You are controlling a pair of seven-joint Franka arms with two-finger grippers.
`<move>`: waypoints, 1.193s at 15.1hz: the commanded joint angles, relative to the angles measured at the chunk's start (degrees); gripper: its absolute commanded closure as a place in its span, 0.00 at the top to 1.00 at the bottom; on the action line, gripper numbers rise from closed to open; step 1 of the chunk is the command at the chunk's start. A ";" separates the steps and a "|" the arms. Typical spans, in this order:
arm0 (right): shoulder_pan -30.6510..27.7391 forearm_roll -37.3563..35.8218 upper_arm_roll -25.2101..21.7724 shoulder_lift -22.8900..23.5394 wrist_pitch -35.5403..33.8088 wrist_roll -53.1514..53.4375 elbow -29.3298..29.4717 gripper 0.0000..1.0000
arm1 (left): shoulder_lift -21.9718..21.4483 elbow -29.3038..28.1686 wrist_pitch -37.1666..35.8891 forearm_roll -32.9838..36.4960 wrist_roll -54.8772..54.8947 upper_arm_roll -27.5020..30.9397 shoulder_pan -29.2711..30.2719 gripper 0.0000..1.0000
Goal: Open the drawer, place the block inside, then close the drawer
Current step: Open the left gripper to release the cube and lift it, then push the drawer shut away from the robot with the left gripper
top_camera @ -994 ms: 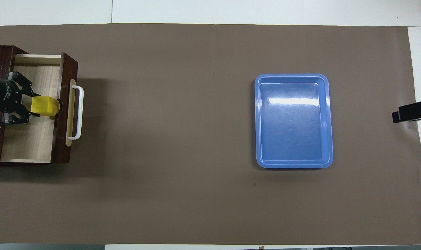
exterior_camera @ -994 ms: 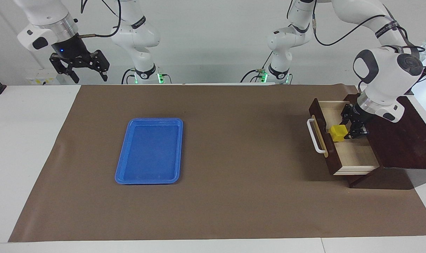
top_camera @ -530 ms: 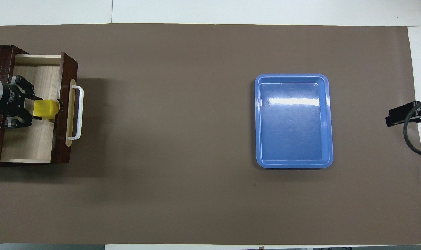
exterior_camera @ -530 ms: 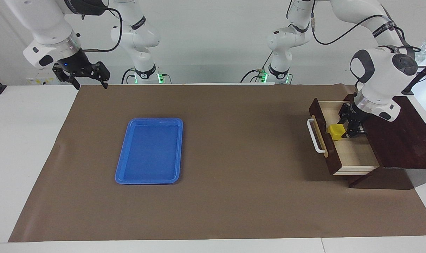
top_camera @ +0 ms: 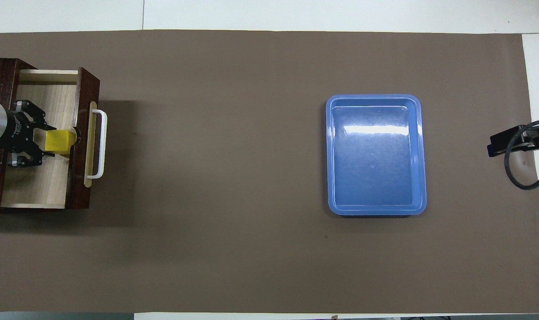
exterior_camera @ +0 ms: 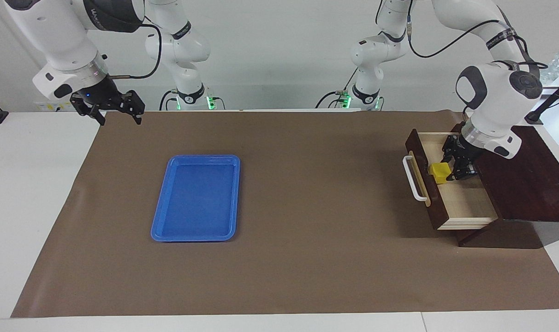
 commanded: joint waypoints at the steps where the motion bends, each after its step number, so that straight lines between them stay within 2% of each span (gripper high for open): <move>1: -1.34 0.06 1.09 -0.24 0.93 -1.16 -0.43 1.00 | -1.70 -0.83 0.64 -1.06 -0.50 -0.11 0.41 1.00; 4: -1.34 0.15 1.09 0.03 0.66 -1.16 0.10 1.00 | -1.34 2.94 -0.15 -3.95 -0.94 -0.55 -0.29 1.00; 7: -1.25 0.15 1.00 -0.06 0.66 -1.24 0.10 1.00 | -0.99 7.25 -2.87 -4.84 -1.12 -0.55 -4.59 1.00; 12: -1.25 0.15 1.00 -0.15 0.75 -1.24 0.10 1.00 | -0.91 3.48 1.78 -4.05 -10.87 -0.29 -14.08 1.00; 18: -0.73 -0.03 1.00 -0.58 0.66 -1.24 -0.34 1.00 | -1.43 -0.38 0.37 3.94 -10.87 -0.29 -14.19 1.00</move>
